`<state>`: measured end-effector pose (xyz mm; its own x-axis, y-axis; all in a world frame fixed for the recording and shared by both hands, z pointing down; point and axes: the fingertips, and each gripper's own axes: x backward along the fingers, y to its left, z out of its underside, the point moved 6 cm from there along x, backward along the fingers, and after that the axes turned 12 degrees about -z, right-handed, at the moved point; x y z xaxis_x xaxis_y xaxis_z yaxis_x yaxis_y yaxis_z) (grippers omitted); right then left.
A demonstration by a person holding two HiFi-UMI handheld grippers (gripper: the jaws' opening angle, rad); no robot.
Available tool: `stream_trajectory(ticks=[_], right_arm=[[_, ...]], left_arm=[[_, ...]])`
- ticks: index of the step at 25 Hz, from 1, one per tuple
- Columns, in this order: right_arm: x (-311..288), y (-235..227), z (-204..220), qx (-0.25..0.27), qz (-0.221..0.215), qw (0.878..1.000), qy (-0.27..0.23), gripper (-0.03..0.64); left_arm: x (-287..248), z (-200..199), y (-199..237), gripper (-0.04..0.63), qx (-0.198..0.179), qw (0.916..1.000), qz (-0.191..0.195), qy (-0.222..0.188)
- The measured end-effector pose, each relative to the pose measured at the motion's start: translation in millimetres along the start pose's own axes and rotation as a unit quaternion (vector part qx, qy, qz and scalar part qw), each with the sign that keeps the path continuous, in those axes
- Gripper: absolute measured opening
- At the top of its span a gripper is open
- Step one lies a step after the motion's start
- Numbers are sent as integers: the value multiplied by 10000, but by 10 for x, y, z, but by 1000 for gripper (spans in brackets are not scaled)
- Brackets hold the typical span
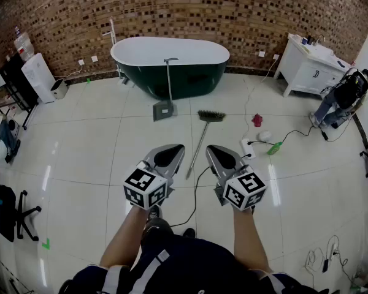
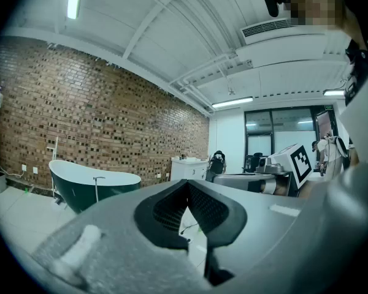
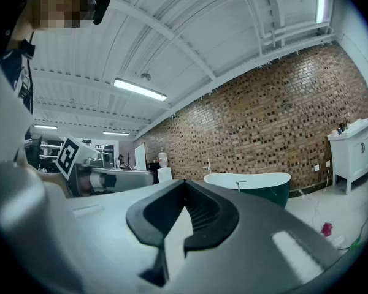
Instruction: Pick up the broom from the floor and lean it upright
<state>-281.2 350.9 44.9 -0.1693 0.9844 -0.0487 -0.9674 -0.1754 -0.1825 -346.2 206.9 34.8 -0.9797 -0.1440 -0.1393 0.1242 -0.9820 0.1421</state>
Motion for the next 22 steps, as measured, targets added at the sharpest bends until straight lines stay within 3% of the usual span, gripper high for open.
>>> stream_trajectory(ticks=[14, 22], right_arm=[[-243, -683, 76, -103, 588, 9981, 117, 6], [-604, -1448, -157, 6, 1073, 9935, 383, 6]], left_arm=[[-850, 112, 378, 2, 178, 9982, 547, 166], [-1758, -14, 809, 2, 439, 9942, 978, 132]])
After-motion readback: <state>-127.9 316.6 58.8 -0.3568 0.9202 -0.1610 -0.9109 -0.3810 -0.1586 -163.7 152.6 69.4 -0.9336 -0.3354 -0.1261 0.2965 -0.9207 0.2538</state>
